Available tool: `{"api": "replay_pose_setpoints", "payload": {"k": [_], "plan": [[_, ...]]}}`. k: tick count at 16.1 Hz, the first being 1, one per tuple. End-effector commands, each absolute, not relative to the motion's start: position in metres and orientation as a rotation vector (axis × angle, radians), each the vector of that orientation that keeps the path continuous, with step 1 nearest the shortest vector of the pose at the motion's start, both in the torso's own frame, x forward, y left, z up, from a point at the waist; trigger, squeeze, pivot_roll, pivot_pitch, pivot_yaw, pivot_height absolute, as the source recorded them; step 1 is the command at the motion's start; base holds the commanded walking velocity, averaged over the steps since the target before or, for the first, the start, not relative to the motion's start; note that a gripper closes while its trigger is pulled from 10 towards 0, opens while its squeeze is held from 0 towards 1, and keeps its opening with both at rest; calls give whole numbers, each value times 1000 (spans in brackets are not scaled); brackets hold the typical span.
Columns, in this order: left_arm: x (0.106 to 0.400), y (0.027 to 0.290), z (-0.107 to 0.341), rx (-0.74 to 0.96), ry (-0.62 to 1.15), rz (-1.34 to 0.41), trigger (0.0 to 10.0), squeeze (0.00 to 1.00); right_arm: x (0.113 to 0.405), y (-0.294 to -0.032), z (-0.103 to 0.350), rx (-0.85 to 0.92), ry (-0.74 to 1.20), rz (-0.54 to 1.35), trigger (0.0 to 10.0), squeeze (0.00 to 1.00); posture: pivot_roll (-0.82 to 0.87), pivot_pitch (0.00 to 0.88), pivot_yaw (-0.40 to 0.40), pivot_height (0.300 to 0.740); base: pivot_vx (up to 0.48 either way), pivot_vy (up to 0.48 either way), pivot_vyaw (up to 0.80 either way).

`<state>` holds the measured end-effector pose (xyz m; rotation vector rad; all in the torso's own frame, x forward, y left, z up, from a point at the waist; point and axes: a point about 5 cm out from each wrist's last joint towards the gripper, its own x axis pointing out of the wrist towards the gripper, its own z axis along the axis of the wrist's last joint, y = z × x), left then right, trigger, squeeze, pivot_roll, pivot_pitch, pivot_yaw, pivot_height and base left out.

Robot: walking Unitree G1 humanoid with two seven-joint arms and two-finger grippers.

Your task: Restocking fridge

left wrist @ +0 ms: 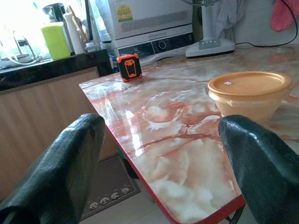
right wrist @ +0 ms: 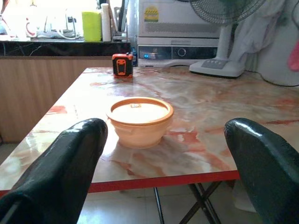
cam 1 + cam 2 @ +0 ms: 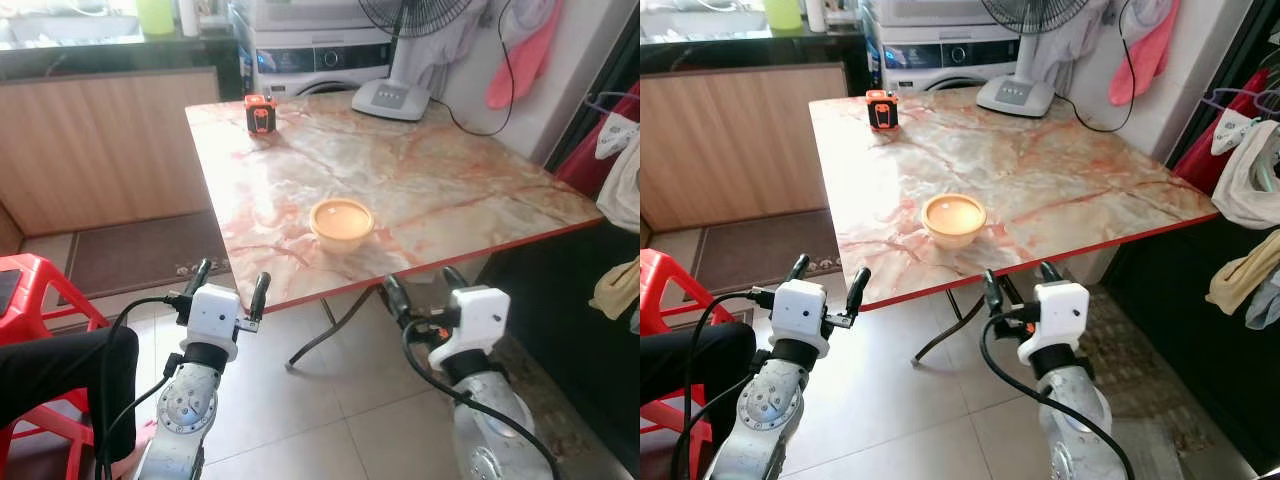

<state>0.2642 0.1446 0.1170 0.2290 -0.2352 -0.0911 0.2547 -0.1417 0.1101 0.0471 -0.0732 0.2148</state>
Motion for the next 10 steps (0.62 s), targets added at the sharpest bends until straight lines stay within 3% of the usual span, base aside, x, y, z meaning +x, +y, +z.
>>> {"api": "replay_pose_setpoints", "payload": {"k": [1, 10], "plan": [[262, 140, 122, 231, -259, -106, 10000, 0, 256, -141, 107, 50, -52, 225, 10000, 0, -75, 0, -62, 740, 0, 0, 0], [263, 135, 123, 219, -246, -135, 10000, 0, 255, -136, 104, 34, -33, 261, 10000, 0, -78, 0, -56, 740, 0, 0, 0]]}}
